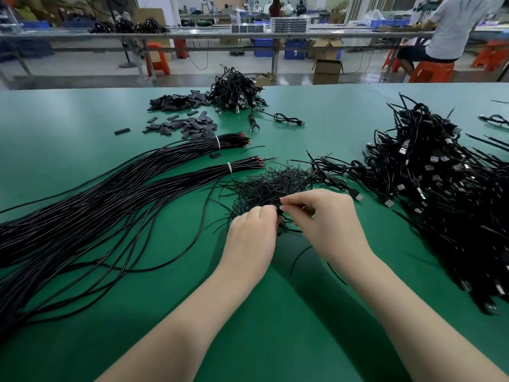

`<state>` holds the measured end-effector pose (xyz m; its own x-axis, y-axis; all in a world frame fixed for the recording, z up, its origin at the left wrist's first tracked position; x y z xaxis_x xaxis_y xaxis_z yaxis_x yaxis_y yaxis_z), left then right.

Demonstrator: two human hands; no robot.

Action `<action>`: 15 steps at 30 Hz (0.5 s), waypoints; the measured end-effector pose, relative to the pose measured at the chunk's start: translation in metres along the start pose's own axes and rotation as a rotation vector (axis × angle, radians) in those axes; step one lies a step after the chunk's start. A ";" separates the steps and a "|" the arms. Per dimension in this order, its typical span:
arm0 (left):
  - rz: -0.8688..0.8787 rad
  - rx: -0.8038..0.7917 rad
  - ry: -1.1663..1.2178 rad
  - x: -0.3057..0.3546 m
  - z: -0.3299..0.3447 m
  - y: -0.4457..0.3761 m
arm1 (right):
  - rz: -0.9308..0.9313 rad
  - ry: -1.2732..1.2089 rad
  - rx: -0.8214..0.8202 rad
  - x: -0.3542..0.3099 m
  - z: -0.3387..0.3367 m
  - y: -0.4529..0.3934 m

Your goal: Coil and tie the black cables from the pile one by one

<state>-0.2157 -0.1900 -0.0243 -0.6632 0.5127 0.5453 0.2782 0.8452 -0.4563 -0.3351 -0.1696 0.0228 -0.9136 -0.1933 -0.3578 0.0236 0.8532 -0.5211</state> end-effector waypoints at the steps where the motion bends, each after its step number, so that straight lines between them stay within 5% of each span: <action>1: 0.001 -0.003 -0.021 0.000 0.001 0.001 | -0.001 0.010 -0.004 -0.001 0.000 0.001; 9: 0.009 0.013 -0.101 0.003 -0.002 0.005 | -0.102 0.420 -0.235 -0.011 0.006 0.001; 15: 0.203 -0.038 -0.317 0.020 -0.005 0.003 | -0.355 0.607 -0.242 -0.016 -0.005 -0.005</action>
<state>-0.2245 -0.1760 -0.0110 -0.7724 0.6033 0.1984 0.4478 0.7389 -0.5035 -0.3222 -0.1680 0.0351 -0.9148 -0.2355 0.3282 -0.3411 0.8855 -0.3154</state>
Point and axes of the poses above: each hand's wrist, its own y-axis away from the middle knuckle, its own z-axis out of the palm, x = y × z, the point moved 6 cm from there along -y, towards the middle knuckle, and after that the axes turned 15 degrees about y, right-handed, at the moved point
